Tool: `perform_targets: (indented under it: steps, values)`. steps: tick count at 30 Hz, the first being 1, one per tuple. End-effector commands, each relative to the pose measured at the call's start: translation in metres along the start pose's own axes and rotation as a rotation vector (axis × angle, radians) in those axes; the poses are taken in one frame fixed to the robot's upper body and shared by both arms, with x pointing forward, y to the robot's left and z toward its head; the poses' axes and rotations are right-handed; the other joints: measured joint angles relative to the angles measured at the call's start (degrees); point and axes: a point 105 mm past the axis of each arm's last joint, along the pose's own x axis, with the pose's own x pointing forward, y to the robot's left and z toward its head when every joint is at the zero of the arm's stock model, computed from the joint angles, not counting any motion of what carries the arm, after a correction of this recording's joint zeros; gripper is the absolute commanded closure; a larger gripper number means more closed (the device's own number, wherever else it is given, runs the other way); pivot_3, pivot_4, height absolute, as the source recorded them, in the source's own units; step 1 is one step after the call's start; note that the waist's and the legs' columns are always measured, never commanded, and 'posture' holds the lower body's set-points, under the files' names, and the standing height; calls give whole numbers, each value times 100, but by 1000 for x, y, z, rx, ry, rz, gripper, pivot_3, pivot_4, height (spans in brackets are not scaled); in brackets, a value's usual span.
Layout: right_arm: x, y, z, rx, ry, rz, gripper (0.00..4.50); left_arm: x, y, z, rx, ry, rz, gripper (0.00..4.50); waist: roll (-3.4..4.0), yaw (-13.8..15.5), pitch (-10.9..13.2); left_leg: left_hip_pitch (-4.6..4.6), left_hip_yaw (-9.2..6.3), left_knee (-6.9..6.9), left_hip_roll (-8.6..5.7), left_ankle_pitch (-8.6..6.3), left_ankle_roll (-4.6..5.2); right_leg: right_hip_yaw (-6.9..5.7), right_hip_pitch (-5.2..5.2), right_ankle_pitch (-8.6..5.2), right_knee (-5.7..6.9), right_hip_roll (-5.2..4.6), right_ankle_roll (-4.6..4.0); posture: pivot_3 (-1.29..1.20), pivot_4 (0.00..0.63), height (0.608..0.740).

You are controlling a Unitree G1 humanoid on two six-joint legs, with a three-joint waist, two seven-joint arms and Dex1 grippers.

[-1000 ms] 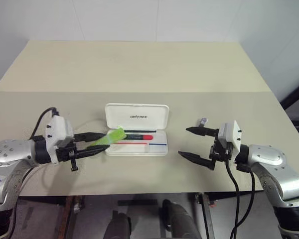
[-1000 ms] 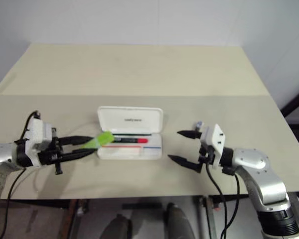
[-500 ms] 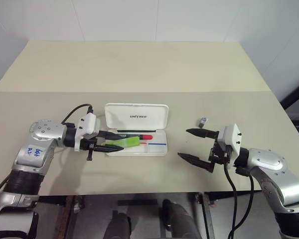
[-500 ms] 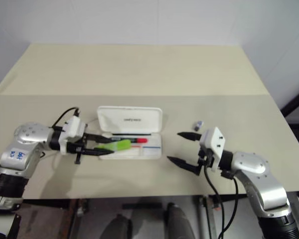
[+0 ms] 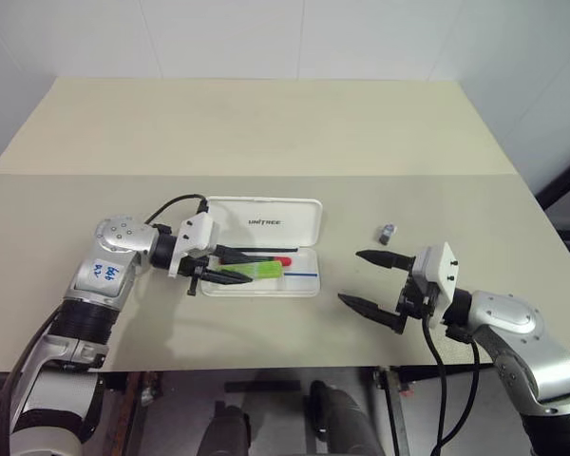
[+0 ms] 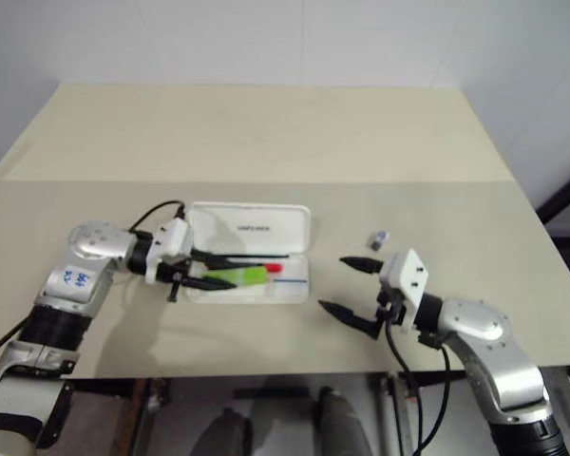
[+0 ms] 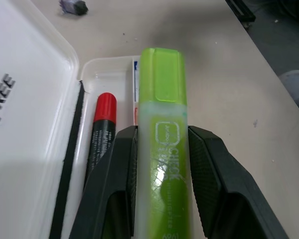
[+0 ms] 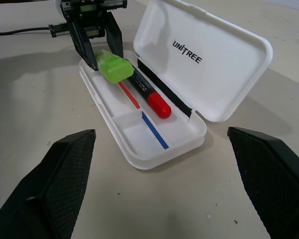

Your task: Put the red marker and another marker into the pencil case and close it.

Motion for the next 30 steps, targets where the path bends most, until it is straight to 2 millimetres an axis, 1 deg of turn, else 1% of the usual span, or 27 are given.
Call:
perform_targets:
  steps: [1, 6, 13, 20, 21, 22, 23, 29, 30]
  values:
    - [0, 4, 12, -51, -38, 8, 0, 0, 2, 5, 40, 15, -7, 3358, 0, -1, 0, 1, 0, 0, 0, 1, 2, 1, 0, 0, 2, 0, 0, 0, 150, 740]
    - [-1, 4, 12, -53, -38, 5, 0, 1, -1, -1, 32, 63, -16, 3358, 0, 7, 0, 1, -1, 4, 0, 3, 5, 1, 0, 0, 7, 0, 0, 0, 150, 740]
    - [1, 5, 11, -53, -39, 5, 0, -2, 2, -7, 32, 124, 4, 3358, 0, 8, 0, 1, -1, 4, 0, 3, 5, 0, 0, 0, 7, 0, 0, 0, 150, 740]
    - [3, 5, 12, -55, -42, 3, 0, -2, 2, -8, 20, 140, 7, 3358, 0, 8, 0, 1, -1, 6, 0, 3, 5, 1, 0, 0, 11, 0, 0, 0, 150, 740]
    - [4, 5, 12, -55, -43, 3, 0, -2, 3, -8, 20, 144, 12, 2647, 0, 8, 0, 1, -1, 7, 0, 3, 5, 0, 0, 0, 12, 0, 0, 0, 150, 740]
    - [4, 5, 12, -56, -43, 3, 0, -2, 3, -7, 21, 144, 14, 2436, 0, 8, 0, 1, -1, 7, 0, 3, 5, 1, 0, 0, 12, 0, 0, 0, 150, 740]
    - [4, 4, 12, -57, -43, 1, 0, -2, 3, -6, 22, 142, 16, 2053, 0, 8, 0, 2, -1, 7, 0, 3, 5, 1, 0, 0, 13, 0, 0, 0, 150, 740]
    - [5, 2, 14, -62, -40, 0, 0, -2, 4, 0, 34, 129, 18, 115, 0, 8, 0, 2, -1, 8, 0, 3, 5, 1, 0, 0, 15, 0, 0, 0, 150, 740]
    - [5, 1, 15, -63, -40, 0, 0, -2, 4, 1, 37, 126, 18, 51, 0, 8, 0, 2, -2, 9, 0, 3, 5, 1, 0, 0, 16, 0, 0, 0, 150, 740]
